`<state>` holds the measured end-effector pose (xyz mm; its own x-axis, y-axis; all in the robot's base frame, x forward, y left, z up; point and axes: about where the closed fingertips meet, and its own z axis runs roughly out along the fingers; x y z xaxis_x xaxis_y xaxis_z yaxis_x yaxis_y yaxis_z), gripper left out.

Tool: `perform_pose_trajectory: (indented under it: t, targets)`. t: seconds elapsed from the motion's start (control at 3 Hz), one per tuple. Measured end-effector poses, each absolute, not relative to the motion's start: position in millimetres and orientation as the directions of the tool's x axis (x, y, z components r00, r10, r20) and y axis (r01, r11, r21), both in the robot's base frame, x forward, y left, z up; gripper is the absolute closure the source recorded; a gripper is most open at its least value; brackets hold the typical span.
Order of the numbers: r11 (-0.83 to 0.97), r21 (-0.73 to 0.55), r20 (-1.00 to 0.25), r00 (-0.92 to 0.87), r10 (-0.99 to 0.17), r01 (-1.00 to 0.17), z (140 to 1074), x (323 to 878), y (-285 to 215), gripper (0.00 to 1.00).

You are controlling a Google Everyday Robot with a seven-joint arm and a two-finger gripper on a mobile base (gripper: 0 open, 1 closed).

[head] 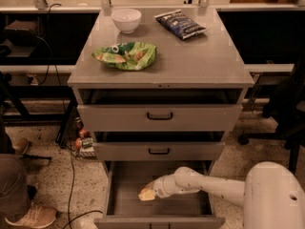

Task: Place orange into bottom drawer

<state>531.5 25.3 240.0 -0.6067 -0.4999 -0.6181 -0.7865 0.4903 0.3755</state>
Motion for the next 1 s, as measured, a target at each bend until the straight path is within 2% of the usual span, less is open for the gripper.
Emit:
perform_pose_trajectory:
  t: [0.33,0.67,1.0]
  targets:
    - [0.492,0.402,-0.629,-0.624,-0.465,-0.772,219.9,539.9,37.9,1.00]
    - [0.465,0.442,-0.643,-0.632,-0.432,-0.767,204.2,541.5,54.4,0.82]
    - [0.413,0.490,-0.647,-0.638,-0.418,-0.768,188.2,538.3,73.2,0.50]
